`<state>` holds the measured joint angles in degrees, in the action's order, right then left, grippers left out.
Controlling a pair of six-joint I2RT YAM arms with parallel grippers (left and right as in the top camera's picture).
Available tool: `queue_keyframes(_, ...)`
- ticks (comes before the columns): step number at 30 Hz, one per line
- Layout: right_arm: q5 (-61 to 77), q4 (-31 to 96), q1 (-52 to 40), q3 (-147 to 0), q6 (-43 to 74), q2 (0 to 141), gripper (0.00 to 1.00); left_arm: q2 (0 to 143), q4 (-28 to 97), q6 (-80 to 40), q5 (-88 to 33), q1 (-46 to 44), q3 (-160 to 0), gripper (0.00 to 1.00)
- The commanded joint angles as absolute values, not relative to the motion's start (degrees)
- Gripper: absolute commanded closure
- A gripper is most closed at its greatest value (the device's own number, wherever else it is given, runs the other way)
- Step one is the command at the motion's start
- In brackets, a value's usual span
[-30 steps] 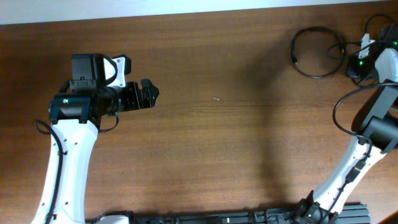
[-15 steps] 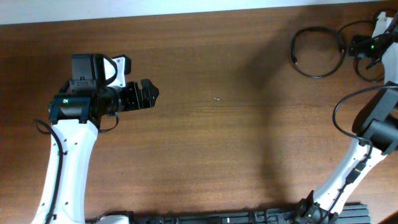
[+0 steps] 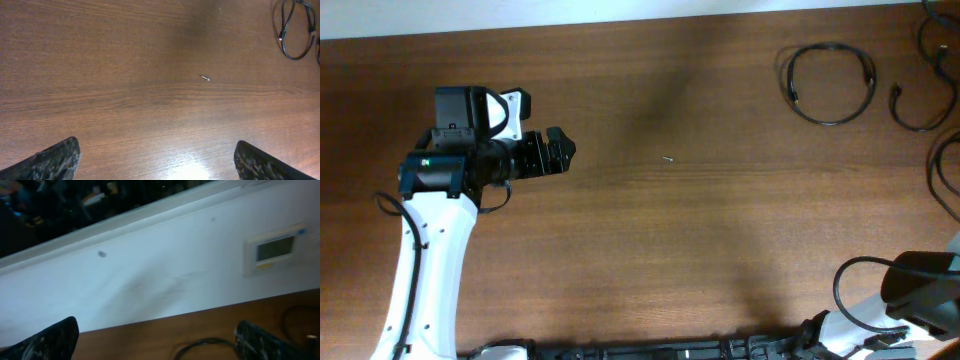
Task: Untangle cables
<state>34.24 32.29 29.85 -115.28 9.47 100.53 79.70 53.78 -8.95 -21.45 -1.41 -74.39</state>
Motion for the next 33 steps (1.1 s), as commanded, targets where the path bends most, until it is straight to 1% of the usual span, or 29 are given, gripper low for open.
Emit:
queue_keyframes(1,36.47,31.53,25.96,-115.39,12.75,97.08,0.01,78.78,53.69,-8.03,-21.63,-1.61,-75.05,0.01)
queue_keyframes(4,36.4,33.04,21.98,-115.37,12.47,96.6,0.01,78.78,53.69,-8.03,-21.63,-1.61,-75.05,0.01)
queue_keyframes(8,36.4,35.57,19.68,-112.95,12.08,95.22,0.01,78.78,53.69,-8.03,-21.63,-1.61,-75.05,0.01)
queue_keyframes(11,34.0,35.44,18.24,-107.94,7.44,90.61,0.01,78.78,53.69,-8.03,-21.63,-1.61,-75.05,0.01)
queue_keyframes(12,30.96,34.39,17.45,-104.38,4.89,87.46,0.01,78.78,53.69,-8.03,-21.63,-1.61,-75.05,0.01)
queue_keyframes(15,24.47,29.39,15.66,-94.08,2.72,79.64,0.01,78.78,53.69,-8.03,-21.63,-1.61,-75.05,0.01)
queue_keyframes(19,23.51,17.72,13.56,-76.93,2.76,68.49,0.01,78.78,53.69,-8.03,-21.63,-1.61,-75.05,0.01)
queue_keyframes(22,23.57,11.84,12.03,-68.77,2.81,62.61,0.01,78.78,53.69,-8.03,-21.63,-1.61,-75.05,0.01)
queue_keyframes(30,27.83,11.6,11.11,-67.66,3.44,48.07,0.01,78.78,53.69,-8.03,-21.63,-1.63,-75.05,0.01)
queue_keyframes(33,27.83,9.02,11.11,-67.66,3.46,44.05,0.01,78.78,53.69,-8.03,-21.63,-1.61,-75.05,0.01)
